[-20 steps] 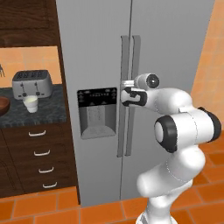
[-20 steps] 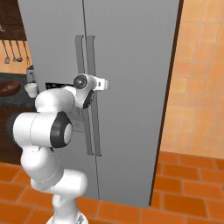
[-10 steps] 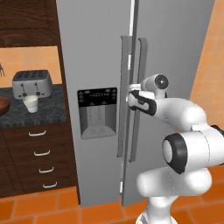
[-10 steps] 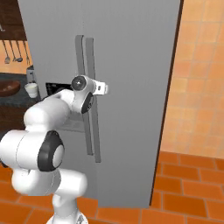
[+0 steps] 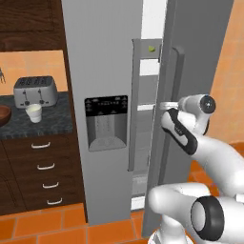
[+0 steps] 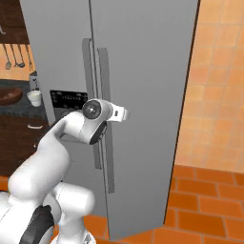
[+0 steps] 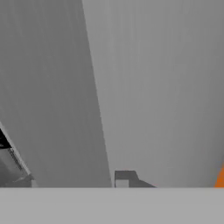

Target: Grab a lemon wedge from the fridge and one ice cube from the ice bowl, and put them in the glass of lemonade.

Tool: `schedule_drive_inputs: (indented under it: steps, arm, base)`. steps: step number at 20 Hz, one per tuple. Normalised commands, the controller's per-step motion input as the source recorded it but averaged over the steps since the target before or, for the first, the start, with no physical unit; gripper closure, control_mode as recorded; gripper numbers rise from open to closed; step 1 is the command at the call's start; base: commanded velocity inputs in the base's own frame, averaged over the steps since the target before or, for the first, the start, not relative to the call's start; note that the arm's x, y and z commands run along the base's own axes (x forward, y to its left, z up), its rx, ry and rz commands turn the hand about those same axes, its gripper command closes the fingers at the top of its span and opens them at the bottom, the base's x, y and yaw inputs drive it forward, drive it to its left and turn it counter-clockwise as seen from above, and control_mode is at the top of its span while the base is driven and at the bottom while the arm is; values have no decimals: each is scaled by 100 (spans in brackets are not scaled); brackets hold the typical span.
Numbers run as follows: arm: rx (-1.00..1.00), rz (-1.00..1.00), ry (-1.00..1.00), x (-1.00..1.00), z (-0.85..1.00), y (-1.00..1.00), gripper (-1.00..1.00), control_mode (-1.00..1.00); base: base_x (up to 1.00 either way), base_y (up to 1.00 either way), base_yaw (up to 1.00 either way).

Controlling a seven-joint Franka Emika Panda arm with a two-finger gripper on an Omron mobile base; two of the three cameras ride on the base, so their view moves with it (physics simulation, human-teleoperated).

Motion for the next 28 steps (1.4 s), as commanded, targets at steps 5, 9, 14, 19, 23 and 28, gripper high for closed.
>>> schedule_drive_inputs:
  steps: [5,9,14,19,23,28]
  arm:
    - [9,-7,4,-94,8,-96,100,-100]
    - [9,-8,5,-76,22,-84,100,-100]
    - [3,-1,0,-39,49,-35,-100,-100]
    - [0,0,0,-36,49,-12,-100,-100]
    - [-7,5,0,-60,38,-2,-100,-100]
    - [-25,16,0,-29,33,33,-100,-100]
  base:
    - [0,0,0]
    - [0,0,0]
    - [0,0,0]
    - [0,0,0]
    - [0,0,0]
    - [0,0,0]
